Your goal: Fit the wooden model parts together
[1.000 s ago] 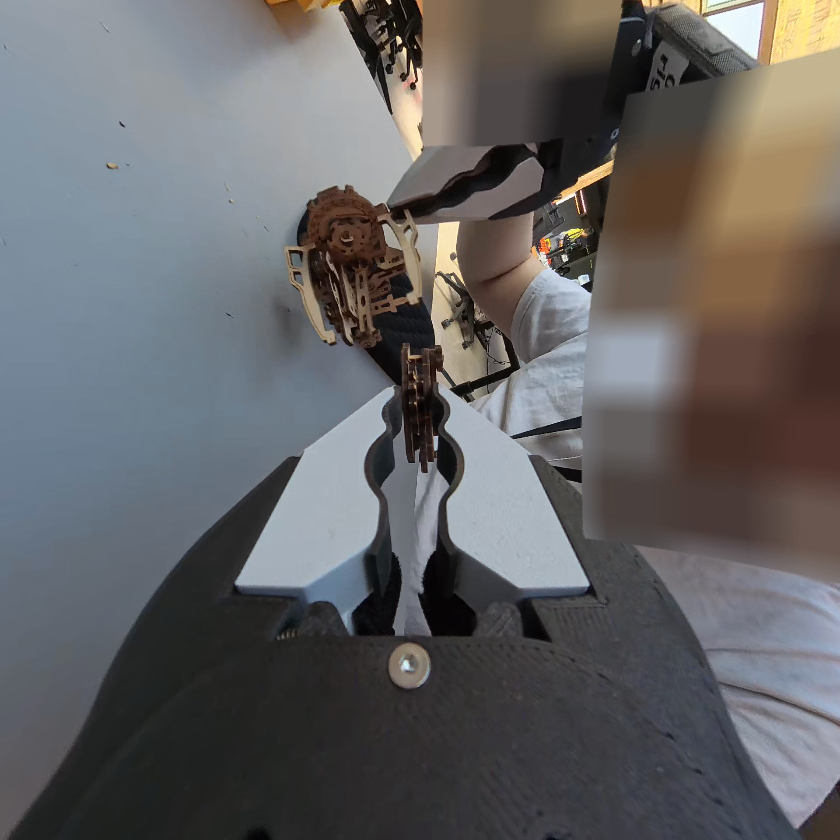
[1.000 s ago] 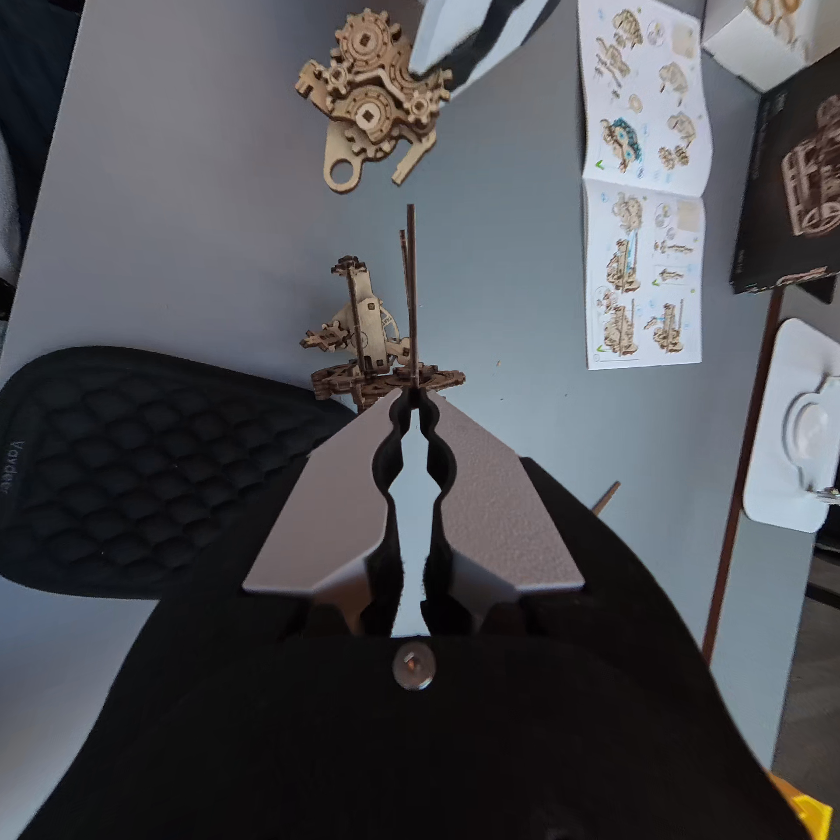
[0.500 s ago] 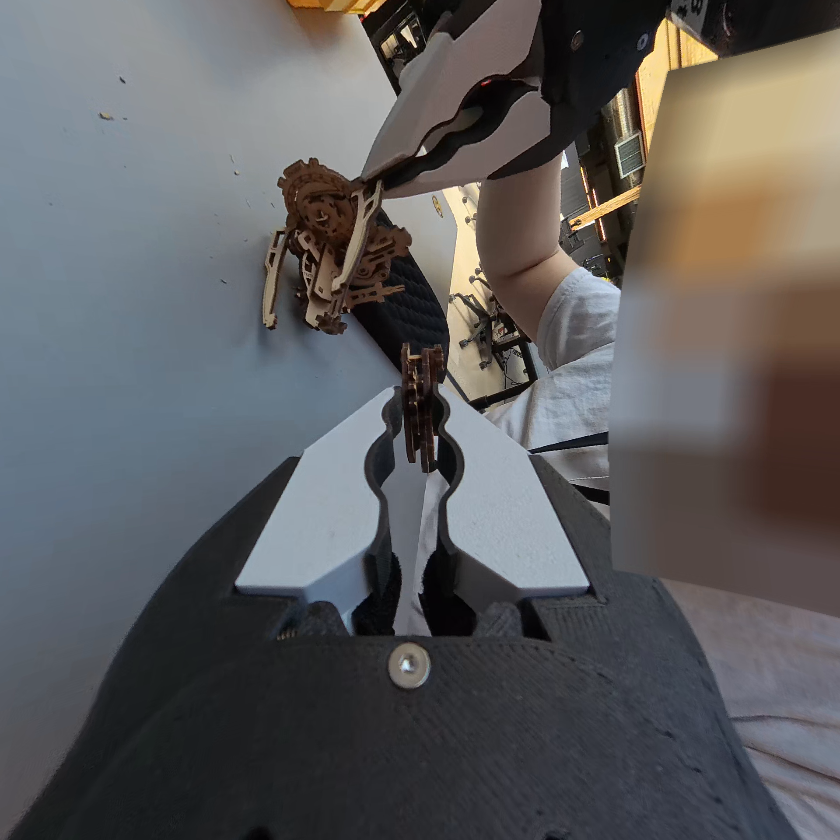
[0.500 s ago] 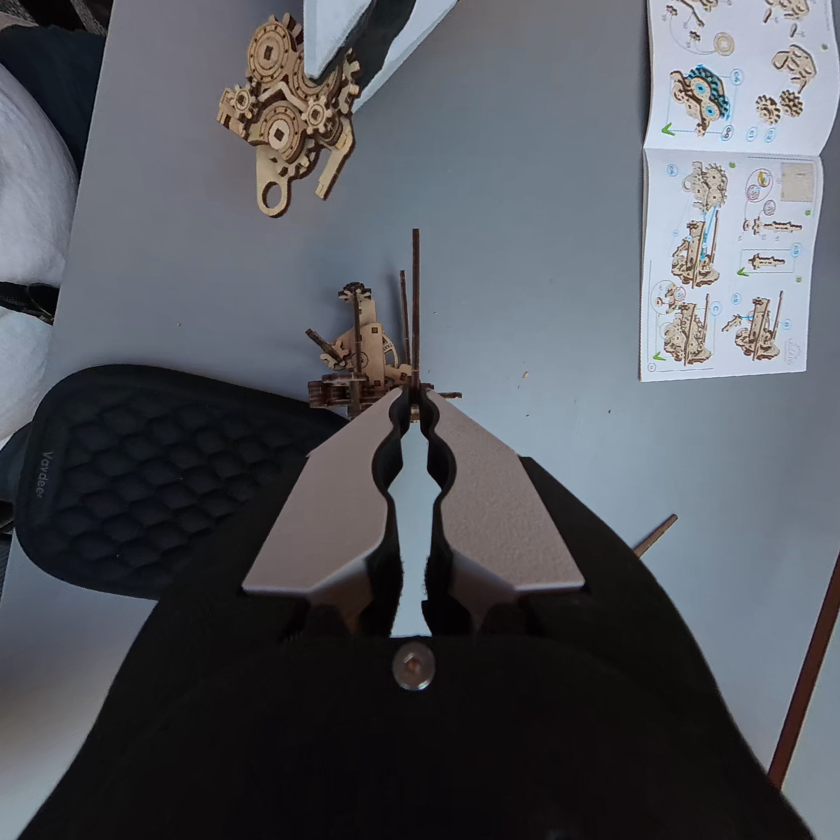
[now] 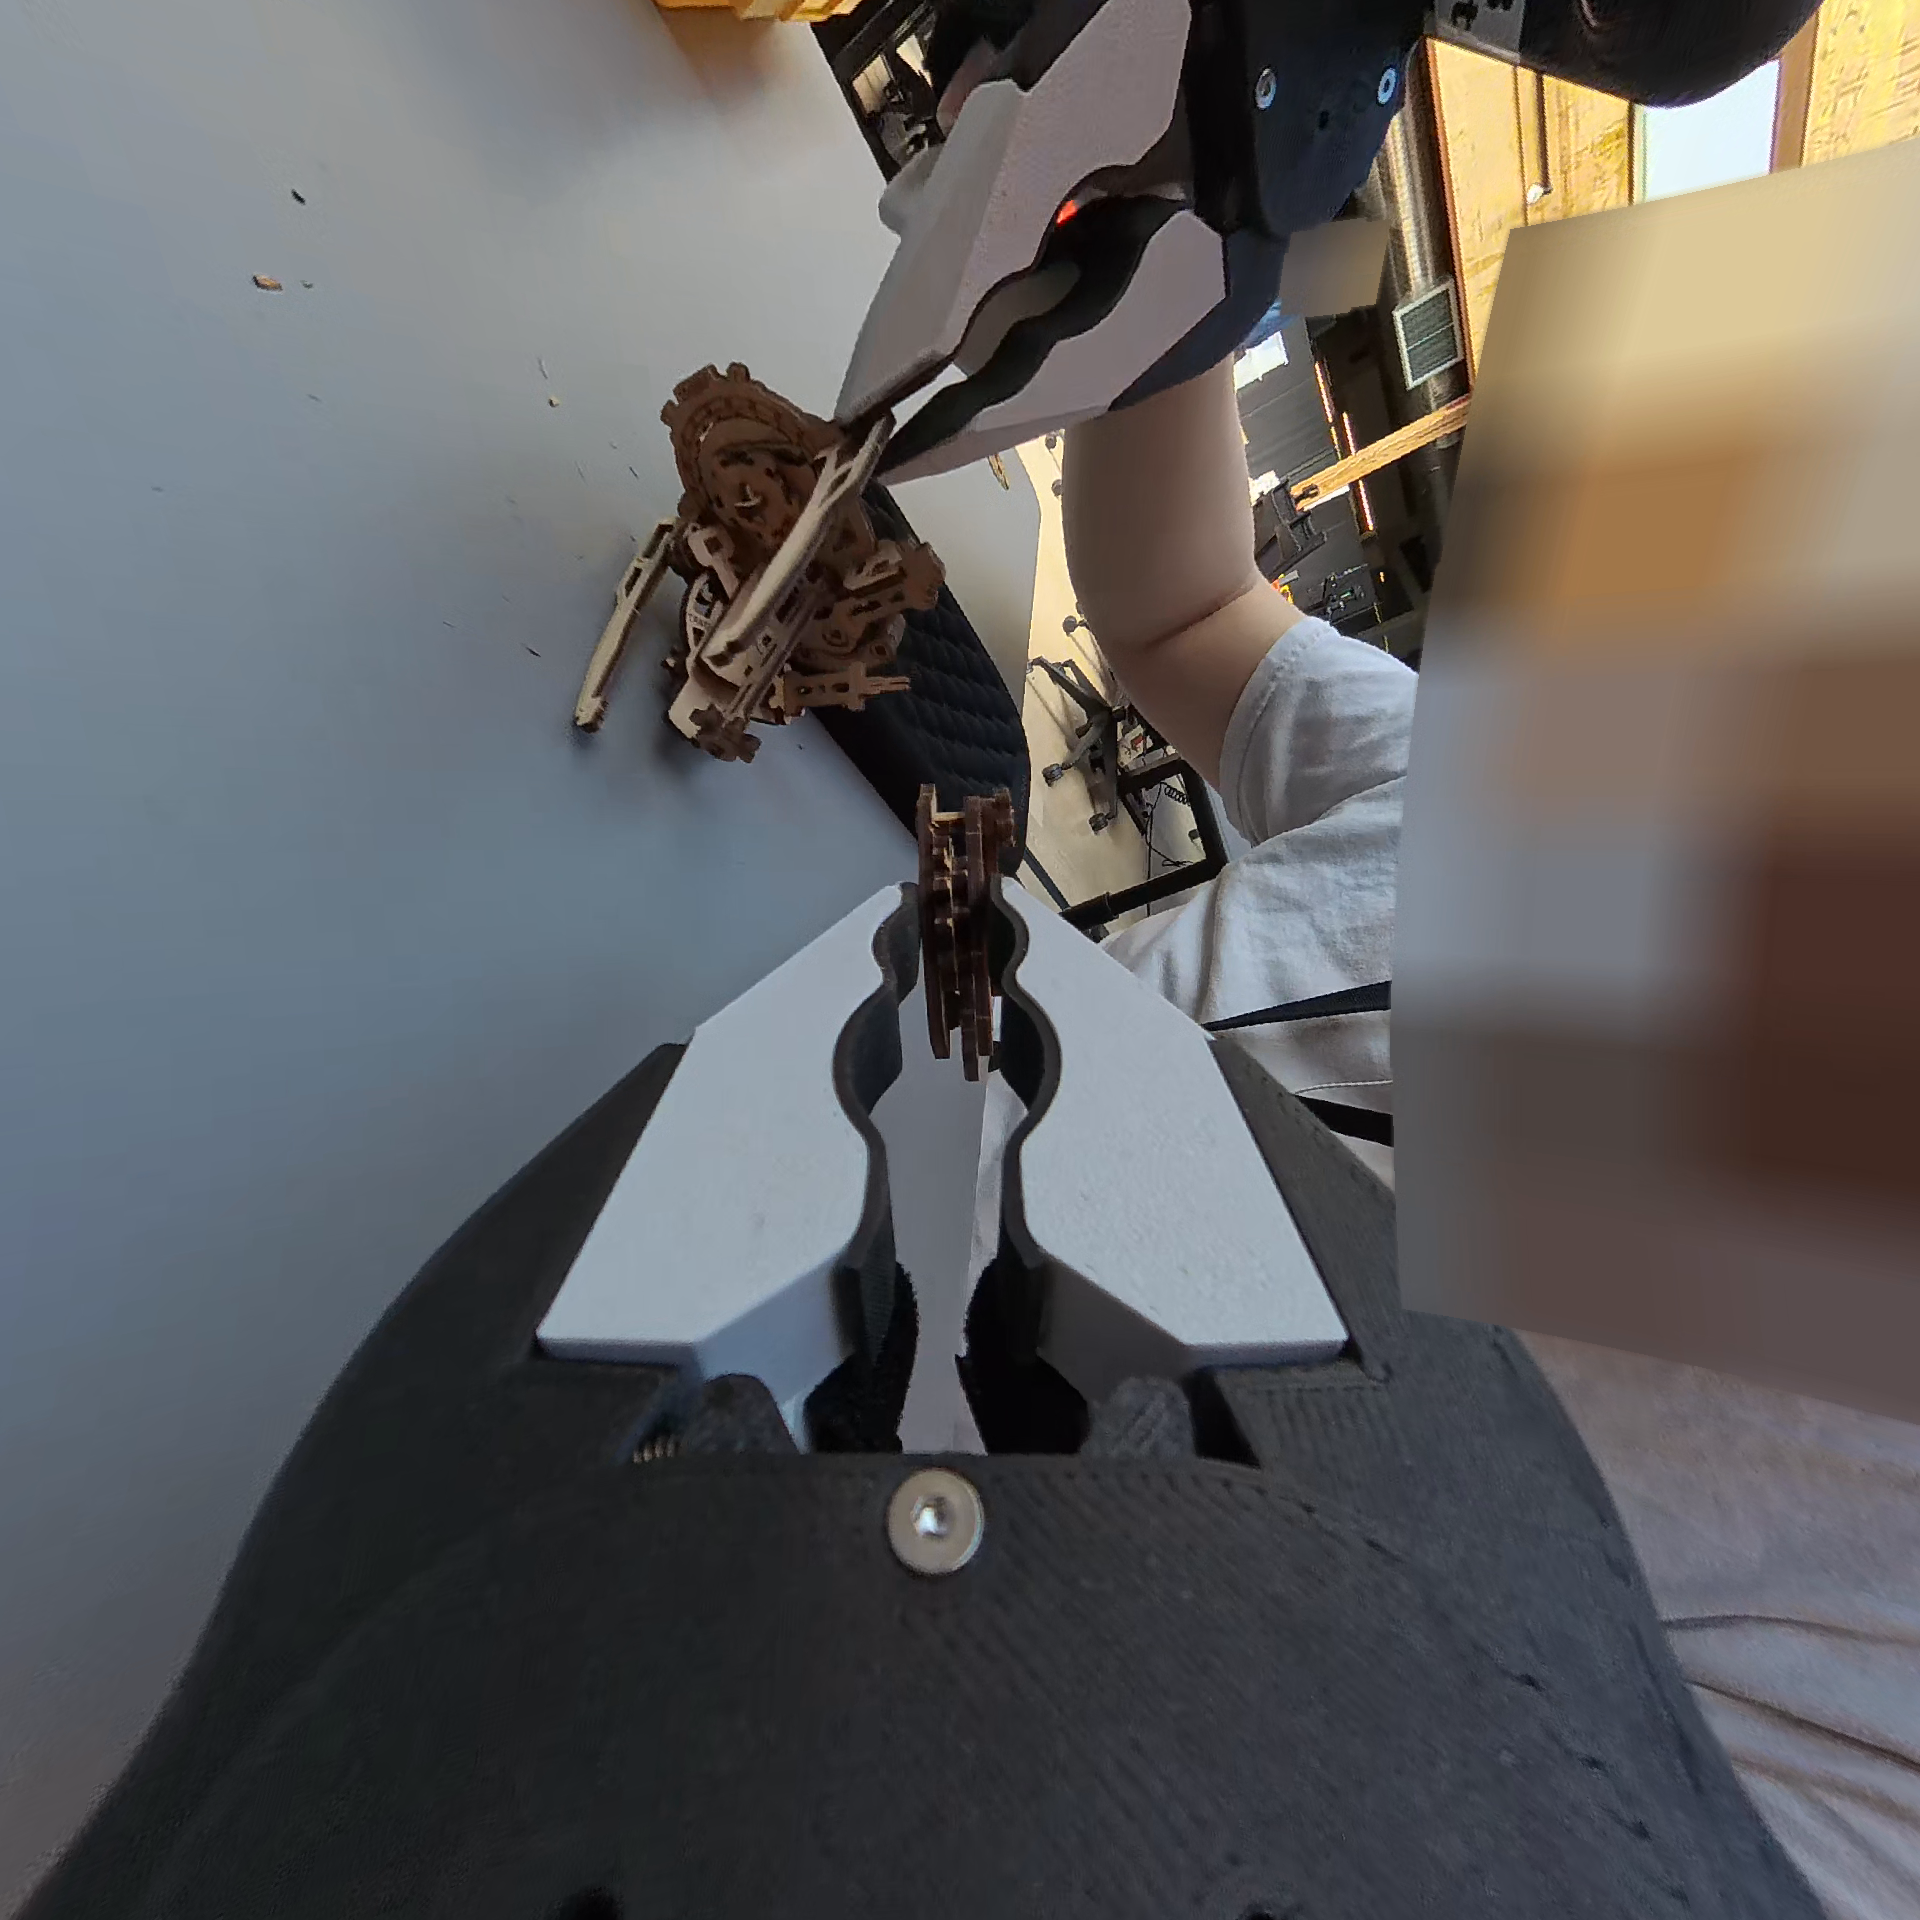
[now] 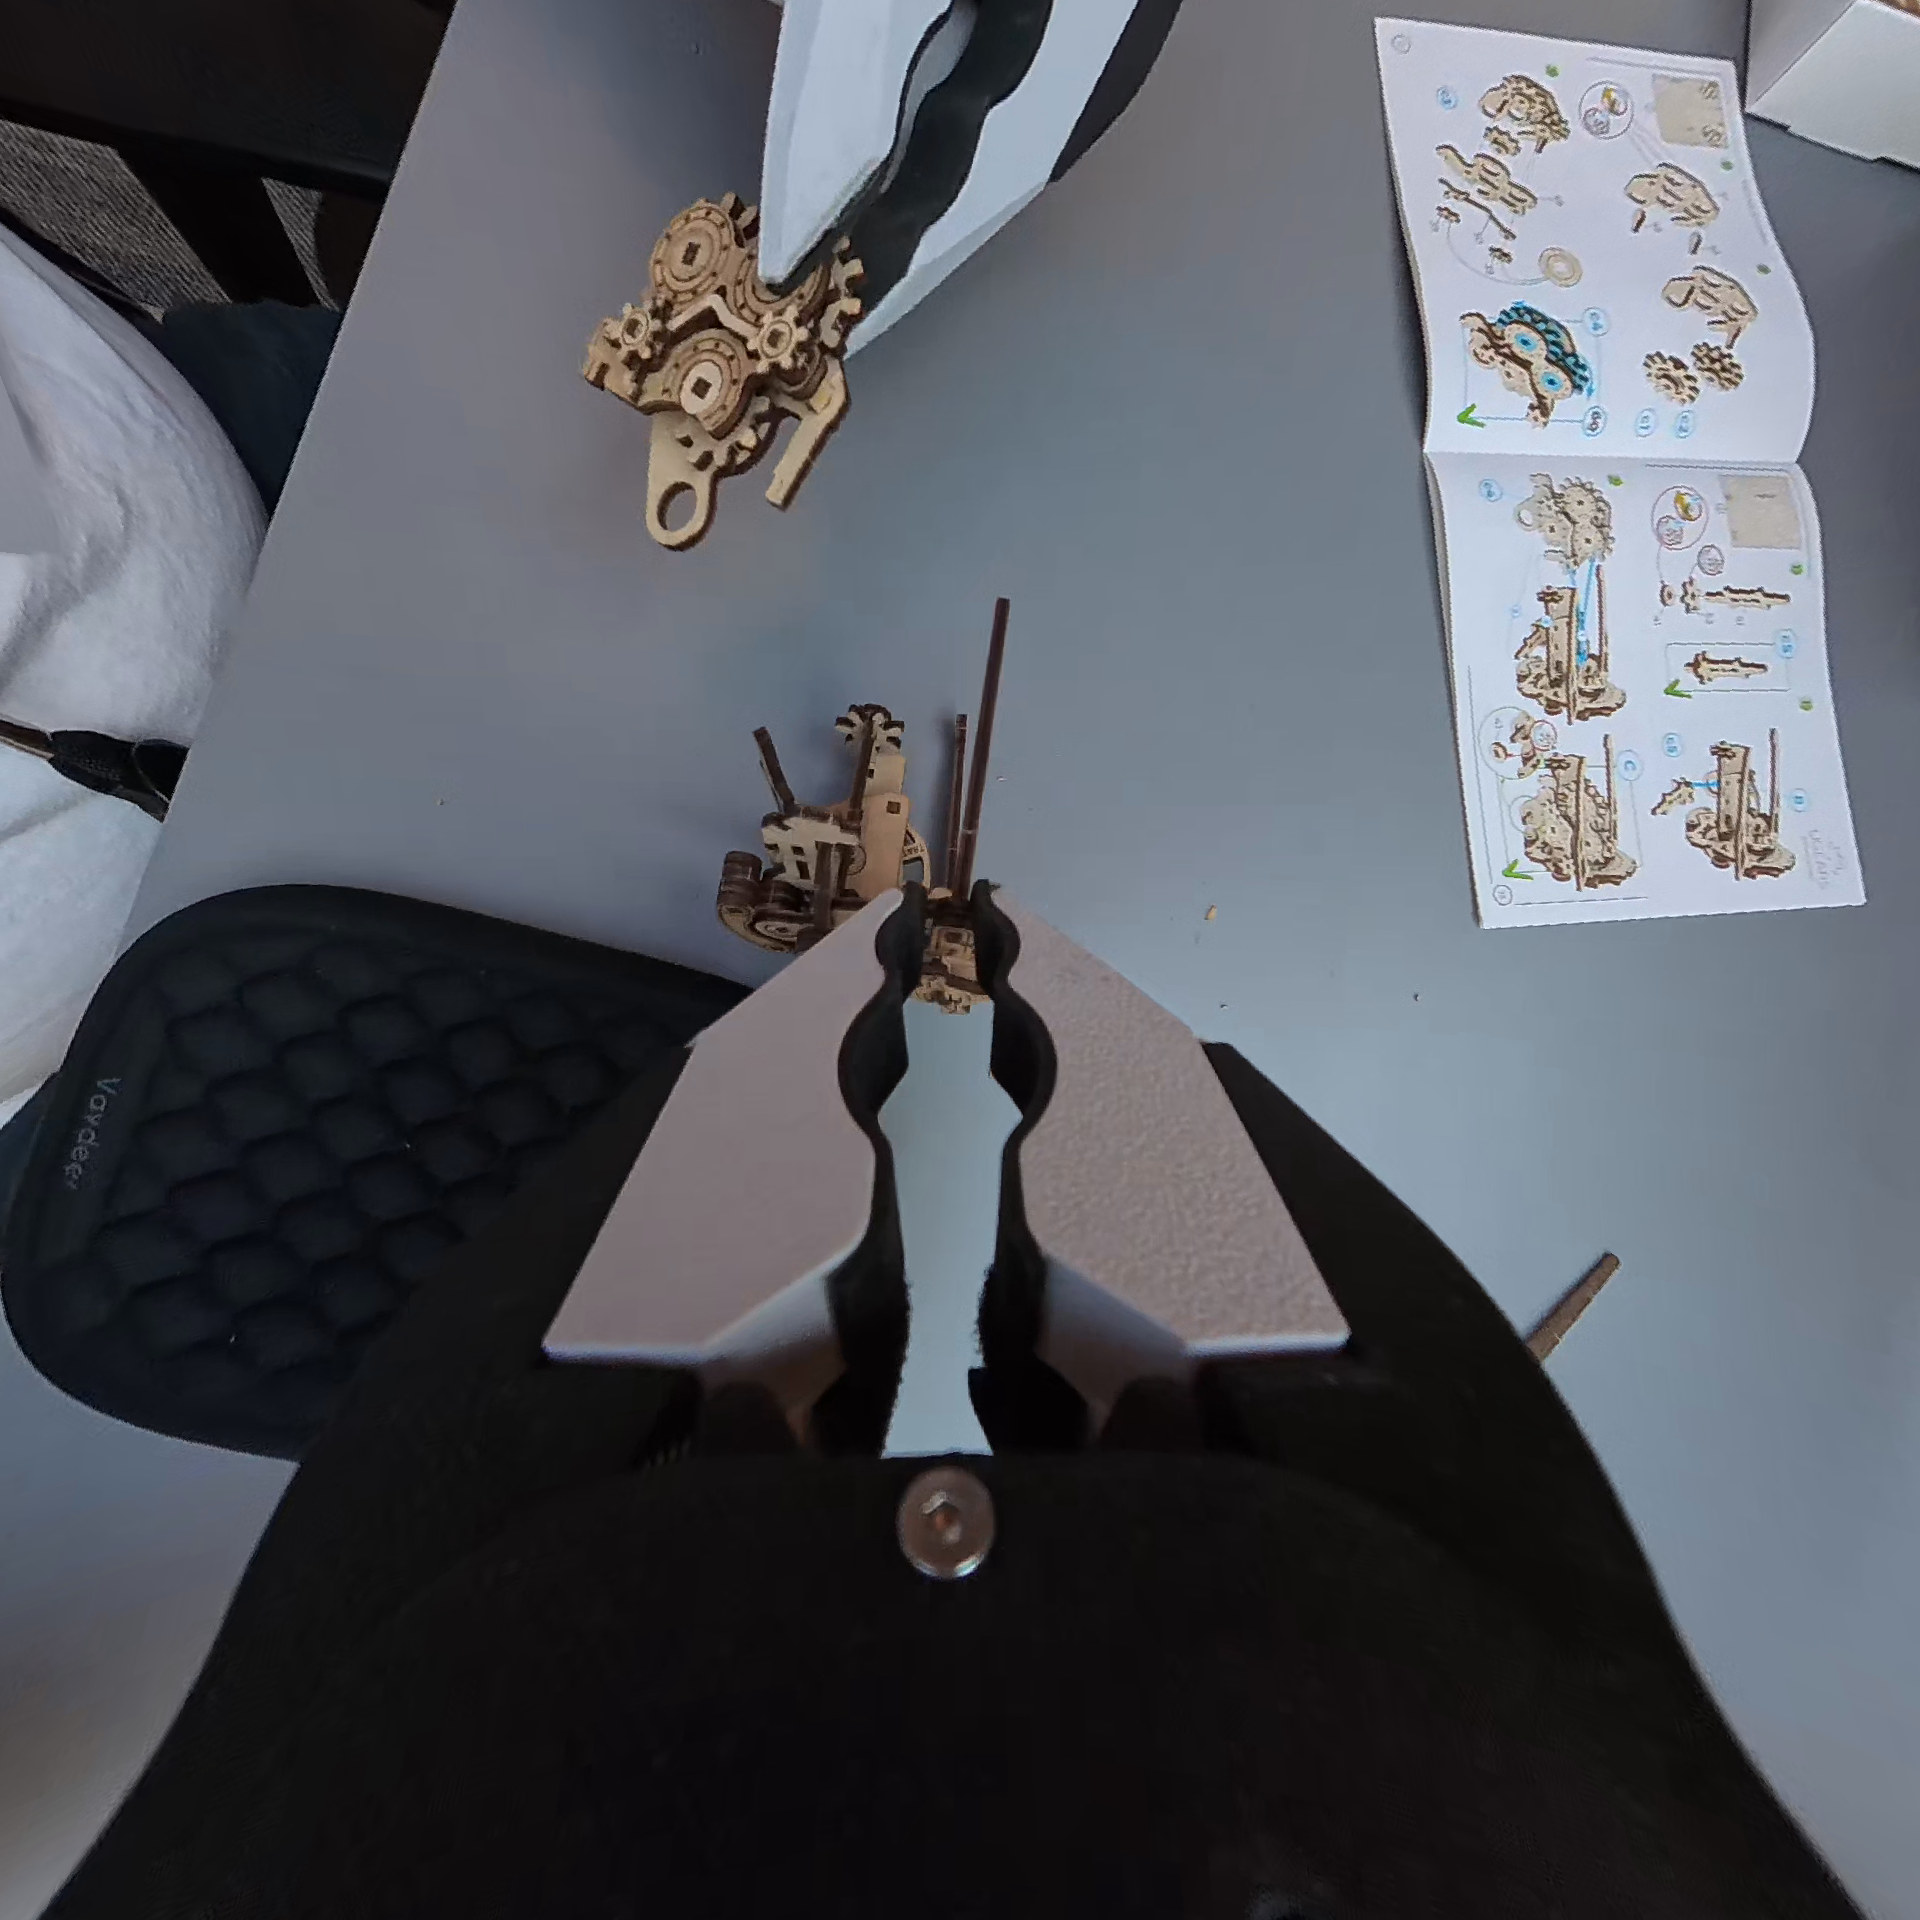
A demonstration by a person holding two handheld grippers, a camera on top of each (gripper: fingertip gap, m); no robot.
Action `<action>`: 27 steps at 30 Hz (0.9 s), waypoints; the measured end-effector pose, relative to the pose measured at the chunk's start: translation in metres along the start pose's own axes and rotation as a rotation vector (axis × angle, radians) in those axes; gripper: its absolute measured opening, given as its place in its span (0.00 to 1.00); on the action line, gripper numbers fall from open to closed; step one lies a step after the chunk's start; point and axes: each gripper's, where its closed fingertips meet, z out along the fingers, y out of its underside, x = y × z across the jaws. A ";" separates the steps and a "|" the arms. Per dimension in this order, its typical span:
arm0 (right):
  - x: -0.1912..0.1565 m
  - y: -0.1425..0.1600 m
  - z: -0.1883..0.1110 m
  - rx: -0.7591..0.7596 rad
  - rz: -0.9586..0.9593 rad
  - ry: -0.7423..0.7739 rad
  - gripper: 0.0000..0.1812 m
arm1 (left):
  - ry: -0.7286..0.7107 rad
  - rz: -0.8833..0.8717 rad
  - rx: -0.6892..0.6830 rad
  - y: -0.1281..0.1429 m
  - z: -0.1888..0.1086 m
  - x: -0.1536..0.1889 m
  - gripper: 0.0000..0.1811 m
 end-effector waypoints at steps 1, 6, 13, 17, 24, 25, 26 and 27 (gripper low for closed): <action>0.000 -0.001 0.000 0.015 0.007 -0.007 0.05 | 0.001 -0.008 -0.001 -0.001 0.000 -0.002 0.06; 0.005 0.001 -0.001 0.076 0.073 0.020 0.12 | 0.008 -0.034 -0.003 -0.002 -0.003 -0.009 0.06; -0.009 -0.009 -0.010 0.317 0.197 0.030 0.29 | 0.016 -0.027 0.014 -0.001 -0.008 -0.009 0.06; -0.010 -0.001 0.001 0.352 0.143 0.101 0.31 | 0.016 -0.028 0.001 -0.001 -0.009 -0.010 0.06; -0.001 0.005 0.013 0.361 0.213 0.098 0.34 | 0.005 -0.026 -0.033 -0.006 -0.010 -0.013 0.06; 0.001 0.005 0.014 0.363 0.212 0.111 0.37 | 0.003 -0.027 -0.037 -0.007 -0.011 -0.014 0.06; 0.002 0.005 0.016 0.365 0.215 0.112 0.37 | 0.000 -0.030 -0.043 -0.007 -0.011 -0.016 0.06; -0.002 0.004 0.017 0.368 0.217 0.086 0.31 | -0.001 -0.034 -0.049 -0.007 -0.012 -0.017 0.06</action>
